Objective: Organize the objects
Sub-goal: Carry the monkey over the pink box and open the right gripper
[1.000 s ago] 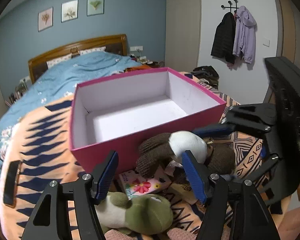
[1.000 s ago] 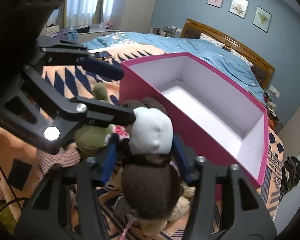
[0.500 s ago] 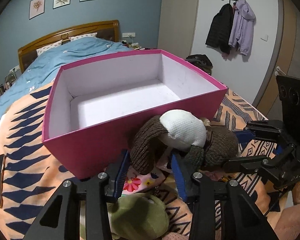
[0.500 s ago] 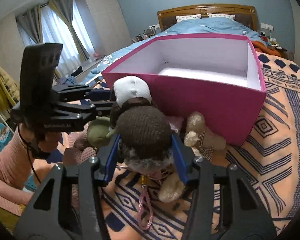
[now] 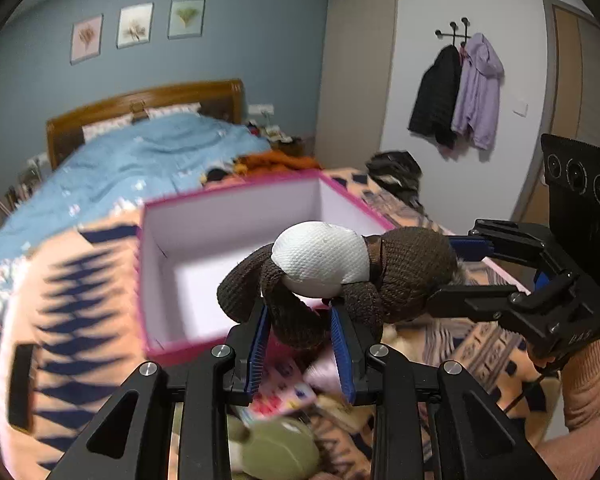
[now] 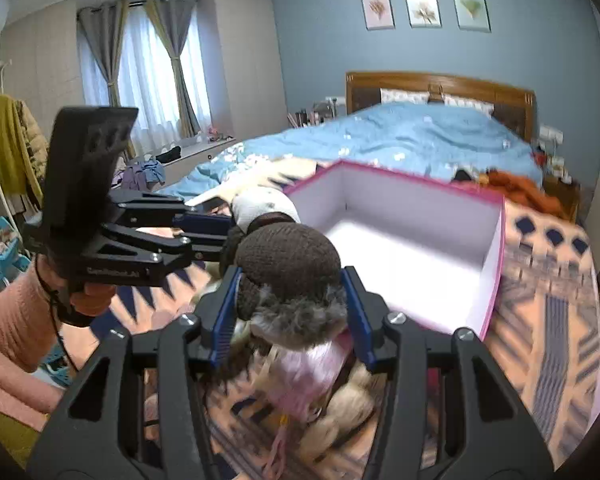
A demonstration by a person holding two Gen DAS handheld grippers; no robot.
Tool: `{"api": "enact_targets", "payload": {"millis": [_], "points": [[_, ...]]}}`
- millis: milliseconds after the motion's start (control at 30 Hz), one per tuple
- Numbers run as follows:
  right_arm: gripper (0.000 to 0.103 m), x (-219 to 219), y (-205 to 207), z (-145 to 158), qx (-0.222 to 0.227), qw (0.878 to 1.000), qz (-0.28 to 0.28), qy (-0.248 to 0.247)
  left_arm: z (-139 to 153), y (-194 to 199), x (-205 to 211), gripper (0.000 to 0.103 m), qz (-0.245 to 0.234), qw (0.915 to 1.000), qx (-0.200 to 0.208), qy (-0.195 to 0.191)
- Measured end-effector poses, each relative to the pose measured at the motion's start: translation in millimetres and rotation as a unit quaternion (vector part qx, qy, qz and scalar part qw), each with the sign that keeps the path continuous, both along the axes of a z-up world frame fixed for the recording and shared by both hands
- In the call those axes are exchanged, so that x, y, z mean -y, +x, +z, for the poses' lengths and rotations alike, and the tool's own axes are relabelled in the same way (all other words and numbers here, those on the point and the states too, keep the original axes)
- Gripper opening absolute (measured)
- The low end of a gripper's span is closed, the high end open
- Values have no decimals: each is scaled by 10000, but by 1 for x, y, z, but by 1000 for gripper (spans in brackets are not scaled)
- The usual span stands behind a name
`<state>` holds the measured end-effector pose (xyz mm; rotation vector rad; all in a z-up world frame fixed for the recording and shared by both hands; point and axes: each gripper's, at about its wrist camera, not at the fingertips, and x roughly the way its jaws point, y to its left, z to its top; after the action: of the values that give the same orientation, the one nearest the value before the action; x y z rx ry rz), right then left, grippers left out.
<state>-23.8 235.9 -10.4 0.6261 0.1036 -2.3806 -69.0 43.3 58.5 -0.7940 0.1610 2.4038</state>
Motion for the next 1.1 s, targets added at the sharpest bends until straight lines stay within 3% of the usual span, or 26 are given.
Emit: {"api": "enact_targets", "payload": {"millis": [167, 300, 667, 1100], "points": [[52, 9, -23, 13, -120, 9999, 16, 65, 18, -28, 3, 29, 266, 9996, -76, -14], [52, 14, -56, 10, 78, 9999, 61, 81, 18, -51, 3, 29, 472, 9988, -42, -84], [52, 21, -118, -26, 803, 9966, 83, 140, -17, -102, 8, 29, 800, 9954, 506, -115], [56, 29, -146, -62, 1193, 9918, -301, 356, -49, -115, 21, 29, 1060, 9896, 971, -95]]}}
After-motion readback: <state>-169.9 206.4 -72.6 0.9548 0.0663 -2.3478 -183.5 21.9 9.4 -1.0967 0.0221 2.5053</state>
